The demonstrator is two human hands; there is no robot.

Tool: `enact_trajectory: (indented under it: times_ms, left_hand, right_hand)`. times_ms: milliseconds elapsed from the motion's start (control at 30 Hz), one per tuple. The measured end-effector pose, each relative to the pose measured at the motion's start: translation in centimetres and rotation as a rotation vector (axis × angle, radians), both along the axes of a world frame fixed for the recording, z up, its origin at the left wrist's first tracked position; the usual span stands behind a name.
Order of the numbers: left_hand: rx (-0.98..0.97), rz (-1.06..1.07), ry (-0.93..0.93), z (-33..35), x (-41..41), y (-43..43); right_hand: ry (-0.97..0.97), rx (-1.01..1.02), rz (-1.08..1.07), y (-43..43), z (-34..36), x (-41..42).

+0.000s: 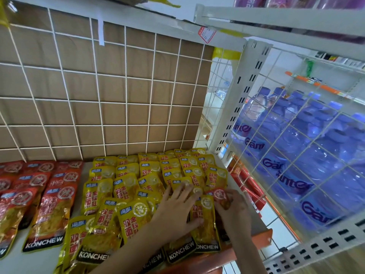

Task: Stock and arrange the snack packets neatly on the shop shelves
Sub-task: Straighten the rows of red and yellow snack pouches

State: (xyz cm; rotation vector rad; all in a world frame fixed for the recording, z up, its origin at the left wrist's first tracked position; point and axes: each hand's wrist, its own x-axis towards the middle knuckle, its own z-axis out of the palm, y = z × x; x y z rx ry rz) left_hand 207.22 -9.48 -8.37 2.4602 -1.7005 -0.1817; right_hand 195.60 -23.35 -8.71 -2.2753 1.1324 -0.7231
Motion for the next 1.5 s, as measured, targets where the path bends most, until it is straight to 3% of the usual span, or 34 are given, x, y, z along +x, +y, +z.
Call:
enact_trajectory:
  times_ms: [200,400,567,833,1067,1500]
  left_hand:
    - [-0.006,0.009,0.006,0.1,-0.1,0.0]
    - [-0.001,0.014,0.004,0.4,-0.2,0.1]
    - [-0.089,0.052,0.034,1.8,-0.5,0.6]
    - [-0.232,0.256,0.069,3.8,1.3,5.9]
    - [-0.402,0.527,0.065,3.0,4.0,15.1]
    - [-0.386,0.9,-0.005,2.9,4.3,29.6]
  right_hand:
    - [-0.119,0.124,-0.063,-0.3,1.0,-0.6]
    - [-0.303,0.105,-0.102,-1.5,3.2,-1.8]
    - [-0.382,0.112,0.034,-1.1,5.1,-2.0]
    - [-0.472,0.294,0.184,0.3,5.4,-0.7]
    - [-0.486,0.377,0.263,2.4,5.3,1.1]
    - [-0.345,0.583,0.423,9.0,5.2,5.7]
